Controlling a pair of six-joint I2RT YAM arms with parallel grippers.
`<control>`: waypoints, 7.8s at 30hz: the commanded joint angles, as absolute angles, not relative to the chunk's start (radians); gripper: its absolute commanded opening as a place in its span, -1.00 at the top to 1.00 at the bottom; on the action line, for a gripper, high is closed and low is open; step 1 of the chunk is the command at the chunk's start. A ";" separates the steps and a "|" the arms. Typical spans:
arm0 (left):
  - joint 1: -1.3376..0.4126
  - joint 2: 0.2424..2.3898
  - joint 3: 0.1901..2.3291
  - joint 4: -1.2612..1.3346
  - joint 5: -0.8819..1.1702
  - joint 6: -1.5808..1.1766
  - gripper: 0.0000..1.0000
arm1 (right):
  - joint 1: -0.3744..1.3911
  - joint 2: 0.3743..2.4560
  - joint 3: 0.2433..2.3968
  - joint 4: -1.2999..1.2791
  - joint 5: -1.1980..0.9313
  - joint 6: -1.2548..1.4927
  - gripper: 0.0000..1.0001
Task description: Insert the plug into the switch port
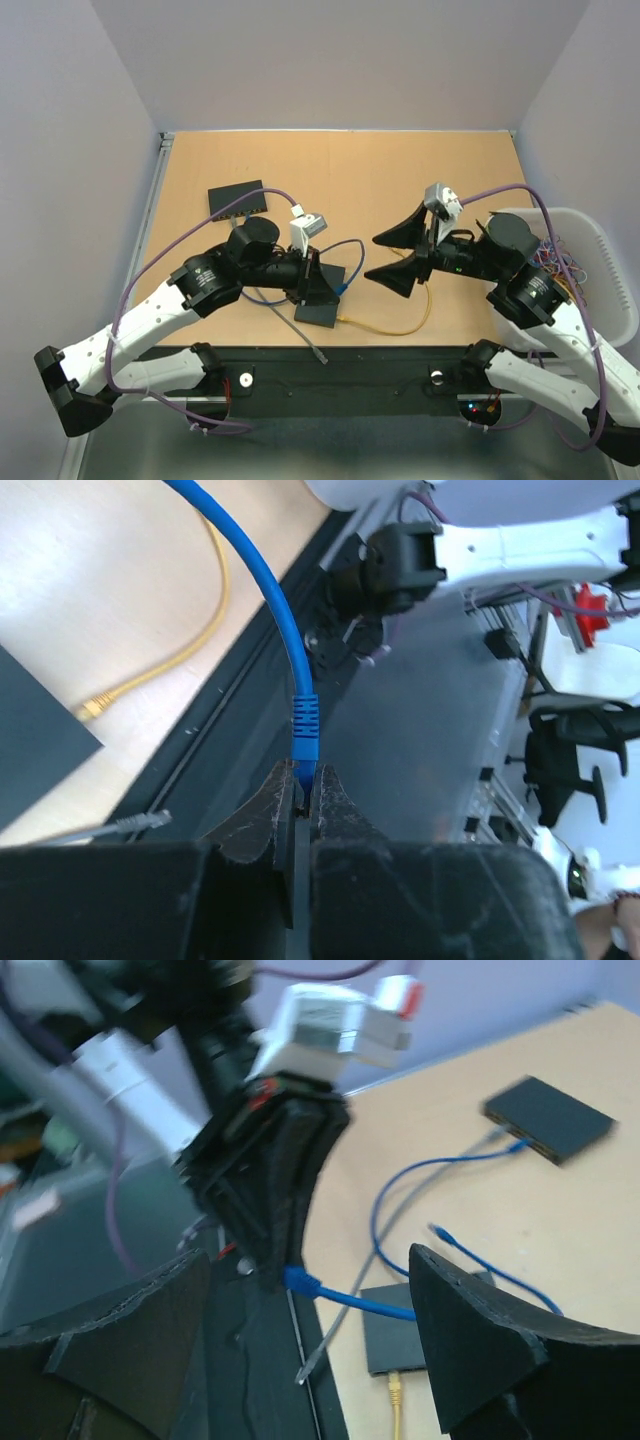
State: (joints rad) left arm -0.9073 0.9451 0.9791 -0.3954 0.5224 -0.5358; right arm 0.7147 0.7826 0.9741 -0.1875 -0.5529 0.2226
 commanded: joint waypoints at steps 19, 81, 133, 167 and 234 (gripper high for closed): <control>-0.899 0.842 0.979 -0.511 0.666 -0.624 0.93 | 1.066 1.118 1.045 -0.195 -0.614 -0.092 -0.30; -0.833 0.798 0.989 -0.611 0.607 -0.566 0.99 | 1.292 1.103 1.040 -0.226 -0.118 -0.110 0.34; -0.807 0.557 0.634 0.130 0.253 -0.781 -0.07 | 1.312 0.931 0.644 0.452 0.311 0.362 0.99; -0.808 0.557 0.592 0.094 0.215 -0.762 0.53 | 1.310 0.977 0.673 0.506 0.350 0.385 0.99; -0.808 0.677 0.699 -0.147 0.069 -0.865 1.00 | 1.310 1.147 0.756 0.278 0.485 0.285 0.33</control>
